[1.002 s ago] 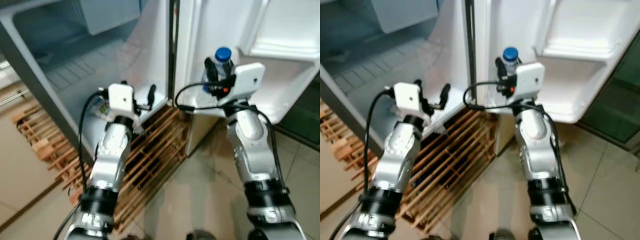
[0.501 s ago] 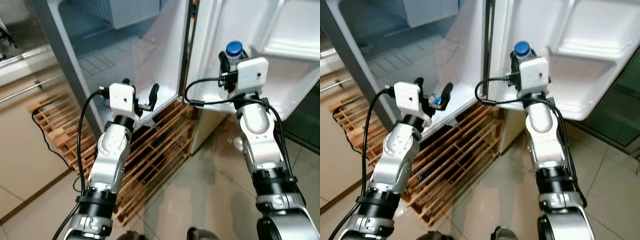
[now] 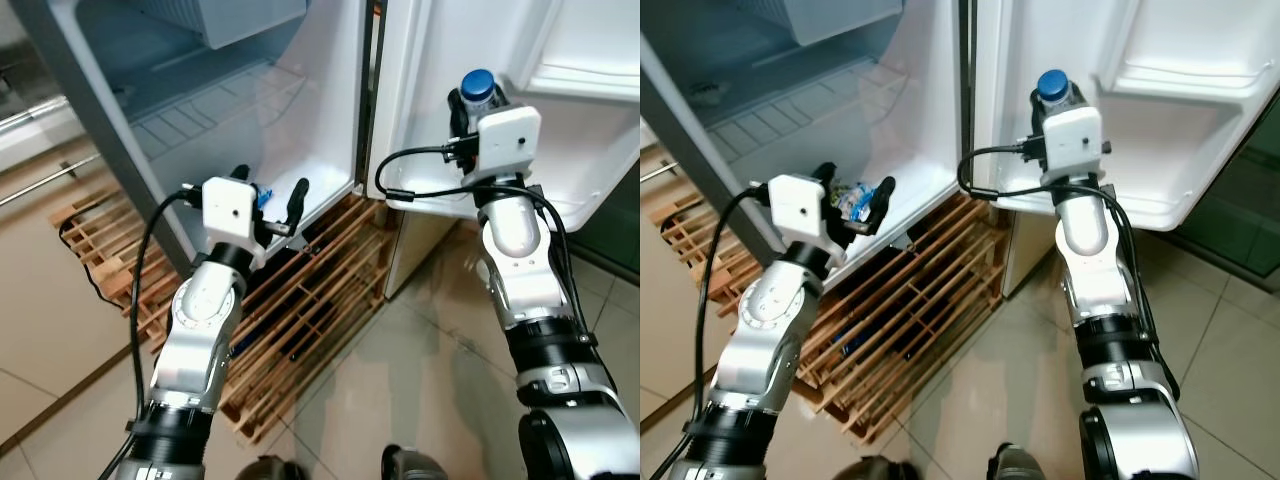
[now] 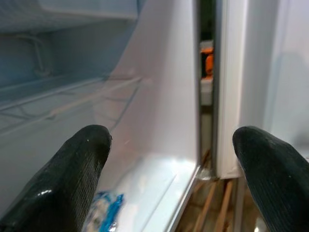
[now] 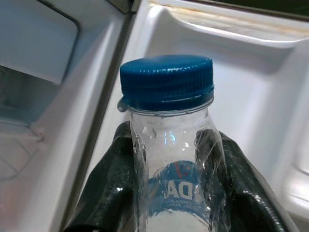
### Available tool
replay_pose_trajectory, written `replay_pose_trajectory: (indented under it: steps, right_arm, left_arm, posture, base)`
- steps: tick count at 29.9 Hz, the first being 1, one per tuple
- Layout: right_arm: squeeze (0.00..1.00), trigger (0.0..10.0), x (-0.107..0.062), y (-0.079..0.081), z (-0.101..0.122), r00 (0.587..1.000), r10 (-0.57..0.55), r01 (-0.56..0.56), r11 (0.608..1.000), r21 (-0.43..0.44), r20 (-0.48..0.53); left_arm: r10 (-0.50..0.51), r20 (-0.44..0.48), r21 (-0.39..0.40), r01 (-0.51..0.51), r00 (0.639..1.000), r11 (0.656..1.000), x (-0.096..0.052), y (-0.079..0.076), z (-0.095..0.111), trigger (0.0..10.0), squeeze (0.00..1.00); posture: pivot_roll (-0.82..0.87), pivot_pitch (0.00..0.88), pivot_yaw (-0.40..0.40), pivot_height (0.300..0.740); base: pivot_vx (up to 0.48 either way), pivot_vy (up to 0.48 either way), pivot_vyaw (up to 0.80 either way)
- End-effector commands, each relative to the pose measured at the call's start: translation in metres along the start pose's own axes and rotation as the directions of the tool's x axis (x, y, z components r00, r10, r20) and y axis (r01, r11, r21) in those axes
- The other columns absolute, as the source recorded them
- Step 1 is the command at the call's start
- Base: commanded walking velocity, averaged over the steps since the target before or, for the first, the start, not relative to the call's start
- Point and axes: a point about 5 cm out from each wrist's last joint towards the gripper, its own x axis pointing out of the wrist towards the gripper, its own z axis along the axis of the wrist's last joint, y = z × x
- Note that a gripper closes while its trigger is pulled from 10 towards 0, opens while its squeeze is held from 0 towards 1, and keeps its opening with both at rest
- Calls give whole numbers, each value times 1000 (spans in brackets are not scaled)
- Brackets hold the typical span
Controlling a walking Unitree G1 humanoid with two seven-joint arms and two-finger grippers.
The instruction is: Restocking fridge
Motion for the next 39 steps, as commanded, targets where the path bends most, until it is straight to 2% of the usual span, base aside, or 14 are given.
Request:
replay_pose_trajectory:
  steps: [1, 9, 15, 22, 26, 28, 29, 31, 33, 36, 37, 38, 39]
  right_arm:
    - [0, 10000, 9, 5, 12, 997, 34, -33, 999, -15, 74]
    - [0, 10000, 14, 6, 19, 990, 59, -54, 998, -40, 129]
    - [0, 10000, 17, 1, 18, 986, 28, -16, 997, -78, 164]
    - [0, 10000, 24, -3, 20, 984, -7, 22, 997, -81, 179]
    - [0, 10000, 27, -5, 13, 989, -58, 62, 998, -25, 139]
    - [0, 10000, 30, -7, 9, 991, -102, 99, 994, 39, 83]
    - [0, 10000, 34, -7, 6, 993, -115, 112, 989, 98, 27]
    - [0, 10000, 36, -7, 6, 992, -123, 121, 986, 116, 14]
    - [0, 10000, 42, -11, 3, 989, -146, 150, 981, 120, -40]
    - [0, 10000, 47, -20, 0, 978, -186, 201, 960, 194, -91]
    - [808, 10000, 49, -25, 0, 972, -206, 226, 950, 216, -109]
    - [1000, 10000, 51, -28, -2, 967, -219, 244, 943, 226, -133]
    - [1000, 10000, 52, -31, -3, 962, -226, 257, 937, 237, -151]
  left_arm:
    - [-16, 10, 26, 16, 1000, 1000, -3, 0, 7, 10000, 0]
    - [-14, 16, 77, 13, 1000, 997, -15, 3, 17, 10000, 0]
    - [-9, -1, 123, 9, 1000, 992, -26, 12, 26, 10000, 0]
    - [-15, -17, 135, 17, 1000, 991, -29, 14, 30, 10000, 0]
    - [-25, -26, 142, 29, 999, 989, -29, 15, 32, 10000, 0]
    - [-27, -30, 143, 31, 999, 989, -28, 15, 33, 10000, 0]
    - [-28, -32, 142, 32, 999, 989, -28, 14, 33, 10000, 0]
    - [-28, -33, 141, 32, 999, 989, -28, 14, 33, 10000, 0]
    - [-29, -37, 137, 34, 999, 990, -27, 13, 33, 10000, 0]
    - [-29, -41, 128, 34, 999, 991, -25, 10, 32, 10000, 0]
    - [-29, -41, 123, 33, 999, 992, -25, 10, 32, 10000, 0]
    - [-29, -42, 121, 34, 999, 992, -25, 9, 31, 10000, 0]
    - [-29, -43, 119, 34, 999, 992, -25, 9, 31, 10000, 0]
  posture:
    - [2, 183, 122, 740]
    - [44, 241, 143, 740]
    - [90, 288, 189, 740]
    - [104, 301, 222, 740]
    - [112, 308, 235, 740]
    - [113, 310, 235, 740]
    - [109, 308, 234, 740]
    - [109, 308, 234, 740]
    - [101, 306, 228, 740]
    - [89, 304, 219, 740]
    - [89, 304, 219, 740]
    - [87, 301, 218, 740]
    - [85, 299, 216, 740]
  base:
    - [0, 0, 0]
    - [0, 0, 0]
    - [0, 0, 0]
    - [0, 0, 0]
    - [0, 0, 0]
    - [0, 0, 0]
    - [0, 0, 0]
    - [0, 0, 0]
    - [0, 0, 0]
    - [0, 0, 0]
    - [0, 0, 0]
    - [0, 0, 0]
    - [0, 0, 0]
